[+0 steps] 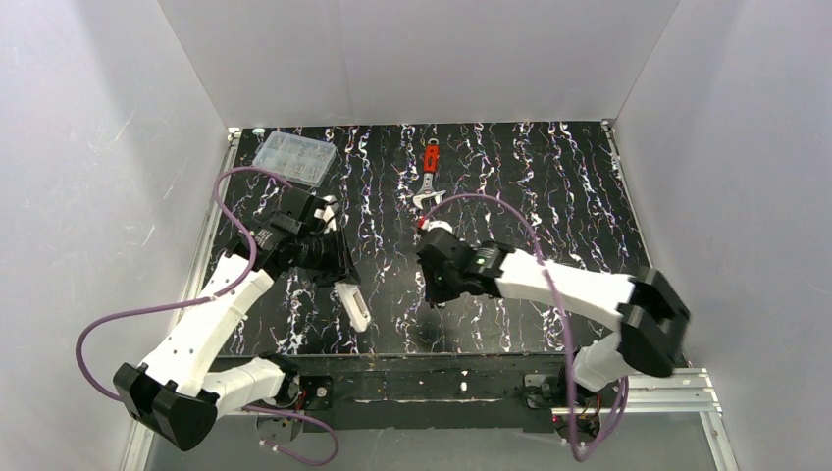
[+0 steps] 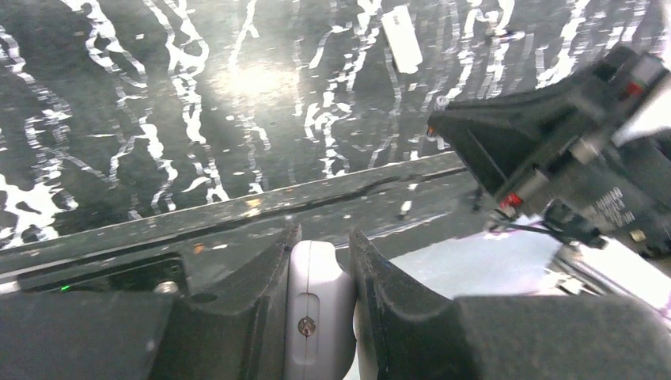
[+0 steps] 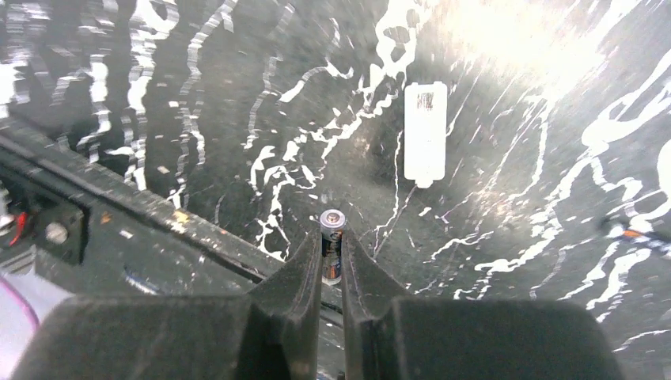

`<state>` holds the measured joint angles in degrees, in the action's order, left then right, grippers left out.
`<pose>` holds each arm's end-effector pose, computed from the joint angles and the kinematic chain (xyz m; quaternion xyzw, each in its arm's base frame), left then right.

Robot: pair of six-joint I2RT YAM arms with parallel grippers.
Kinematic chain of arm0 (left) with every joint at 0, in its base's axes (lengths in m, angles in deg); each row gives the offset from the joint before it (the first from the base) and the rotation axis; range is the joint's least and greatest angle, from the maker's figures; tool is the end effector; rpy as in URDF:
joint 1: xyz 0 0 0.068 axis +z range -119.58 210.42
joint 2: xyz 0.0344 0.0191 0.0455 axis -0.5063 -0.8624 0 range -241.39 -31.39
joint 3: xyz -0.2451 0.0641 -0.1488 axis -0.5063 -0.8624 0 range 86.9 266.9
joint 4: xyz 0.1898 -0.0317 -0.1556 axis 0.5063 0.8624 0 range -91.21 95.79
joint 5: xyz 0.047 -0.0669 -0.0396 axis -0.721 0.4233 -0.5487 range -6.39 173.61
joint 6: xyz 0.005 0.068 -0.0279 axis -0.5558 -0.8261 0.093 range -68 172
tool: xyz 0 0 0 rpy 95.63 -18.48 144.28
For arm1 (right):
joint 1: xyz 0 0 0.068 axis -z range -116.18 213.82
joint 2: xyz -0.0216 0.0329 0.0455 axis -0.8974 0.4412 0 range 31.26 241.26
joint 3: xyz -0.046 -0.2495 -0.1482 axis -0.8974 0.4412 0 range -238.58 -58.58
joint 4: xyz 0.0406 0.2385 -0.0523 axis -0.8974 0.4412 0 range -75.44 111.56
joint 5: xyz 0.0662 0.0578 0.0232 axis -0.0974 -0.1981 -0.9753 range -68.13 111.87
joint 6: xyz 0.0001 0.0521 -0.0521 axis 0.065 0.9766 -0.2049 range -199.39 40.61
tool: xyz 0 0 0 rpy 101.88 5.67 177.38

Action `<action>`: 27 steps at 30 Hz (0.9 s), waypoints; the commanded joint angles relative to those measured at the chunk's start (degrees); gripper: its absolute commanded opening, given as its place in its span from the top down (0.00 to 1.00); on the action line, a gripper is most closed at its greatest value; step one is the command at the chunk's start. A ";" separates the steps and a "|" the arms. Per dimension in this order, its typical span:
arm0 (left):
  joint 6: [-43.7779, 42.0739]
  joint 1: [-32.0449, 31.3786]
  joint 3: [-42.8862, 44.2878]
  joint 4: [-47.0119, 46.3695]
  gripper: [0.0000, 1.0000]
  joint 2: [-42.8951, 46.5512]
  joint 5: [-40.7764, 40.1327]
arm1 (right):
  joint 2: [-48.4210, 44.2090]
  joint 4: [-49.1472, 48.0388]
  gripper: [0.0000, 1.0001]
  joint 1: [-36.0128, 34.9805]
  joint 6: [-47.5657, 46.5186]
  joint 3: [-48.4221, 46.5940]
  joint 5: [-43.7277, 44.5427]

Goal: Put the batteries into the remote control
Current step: Pick up the battery from the center of the board, then load the battery into the remote control.

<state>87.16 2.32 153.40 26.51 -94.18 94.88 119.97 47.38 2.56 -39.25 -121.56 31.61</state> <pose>0.2040 -0.1226 0.3876 0.0020 0.8364 -0.3543 0.4182 0.1617 0.2731 0.2384 -0.1532 0.9471 0.1573 0.2343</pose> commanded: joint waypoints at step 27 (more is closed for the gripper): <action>24.71 0.10 -10.28 -57.44 1.00 -2.26 26.61 | -34.31 -24.59 0.99 -0.18 -43.35 2.20 -13.27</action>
<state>112.76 2.91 139.87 -31.26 -96.89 116.52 85.15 27.12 2.56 -80.54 -116.36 19.24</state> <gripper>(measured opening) 0.252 0.173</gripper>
